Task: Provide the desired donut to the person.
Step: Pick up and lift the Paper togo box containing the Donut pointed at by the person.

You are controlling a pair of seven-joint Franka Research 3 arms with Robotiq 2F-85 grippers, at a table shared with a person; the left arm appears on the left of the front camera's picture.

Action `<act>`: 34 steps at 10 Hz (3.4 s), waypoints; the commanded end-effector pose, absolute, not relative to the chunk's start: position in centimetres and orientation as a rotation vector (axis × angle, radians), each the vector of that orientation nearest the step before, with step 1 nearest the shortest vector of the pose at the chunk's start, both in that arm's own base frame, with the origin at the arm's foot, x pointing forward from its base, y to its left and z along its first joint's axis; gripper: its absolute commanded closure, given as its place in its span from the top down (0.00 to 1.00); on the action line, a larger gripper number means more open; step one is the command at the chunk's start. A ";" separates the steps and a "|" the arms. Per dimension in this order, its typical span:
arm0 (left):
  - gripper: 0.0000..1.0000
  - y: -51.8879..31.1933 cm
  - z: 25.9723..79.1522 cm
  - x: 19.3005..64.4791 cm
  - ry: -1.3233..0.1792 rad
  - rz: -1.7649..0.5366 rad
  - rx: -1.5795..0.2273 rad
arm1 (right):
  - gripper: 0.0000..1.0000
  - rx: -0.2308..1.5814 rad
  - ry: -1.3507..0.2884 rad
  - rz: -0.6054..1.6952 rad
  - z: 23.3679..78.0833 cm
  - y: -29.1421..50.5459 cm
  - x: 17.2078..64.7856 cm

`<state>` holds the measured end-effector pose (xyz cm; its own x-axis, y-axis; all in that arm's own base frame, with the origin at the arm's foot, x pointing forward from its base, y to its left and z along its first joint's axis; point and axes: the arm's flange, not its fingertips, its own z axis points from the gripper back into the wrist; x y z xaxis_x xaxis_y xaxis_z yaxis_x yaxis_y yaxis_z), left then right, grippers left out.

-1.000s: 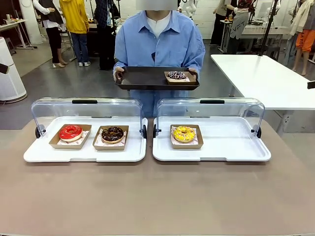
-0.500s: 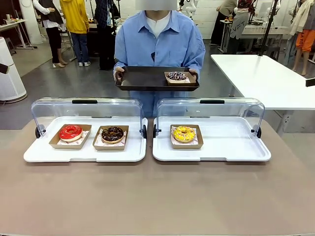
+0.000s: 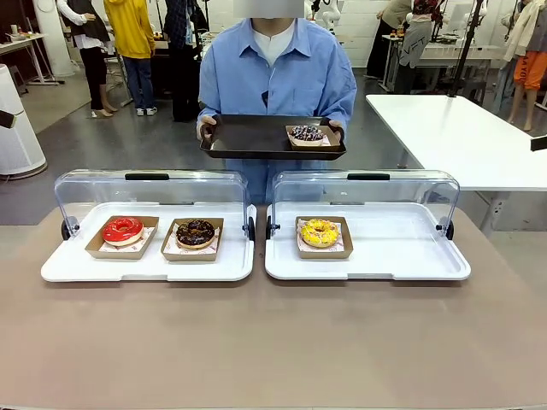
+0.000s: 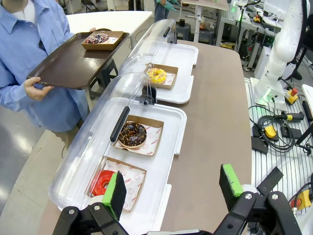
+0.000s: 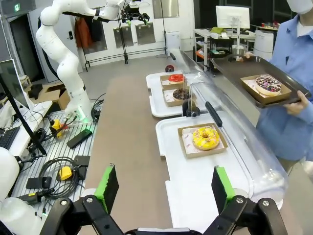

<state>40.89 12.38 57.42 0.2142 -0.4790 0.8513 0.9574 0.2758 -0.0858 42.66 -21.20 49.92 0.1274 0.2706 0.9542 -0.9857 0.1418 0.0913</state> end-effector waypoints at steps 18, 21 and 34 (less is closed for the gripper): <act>1.00 12.4 57.6 40.8 -0.824 -1.127 -0.722 | 1.00 0.962 -0.984 1.157 49.9 -21.2 42.7; 1.00 12.4 57.6 40.8 -0.824 -1.127 -0.722 | 1.00 0.962 -0.984 1.157 49.9 -21.2 42.7; 1.00 -5.5 50.3 43.6 -0.059 -1.656 -0.140 | 1.00 0.962 -0.984 1.157 49.9 -21.2 42.7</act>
<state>43.05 -5.35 51.85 -0.0899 -0.9796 0.1798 0.9935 -0.1008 -0.0521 42.70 -21.10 49.96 0.1264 0.2714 0.9541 -0.9860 0.1401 0.0907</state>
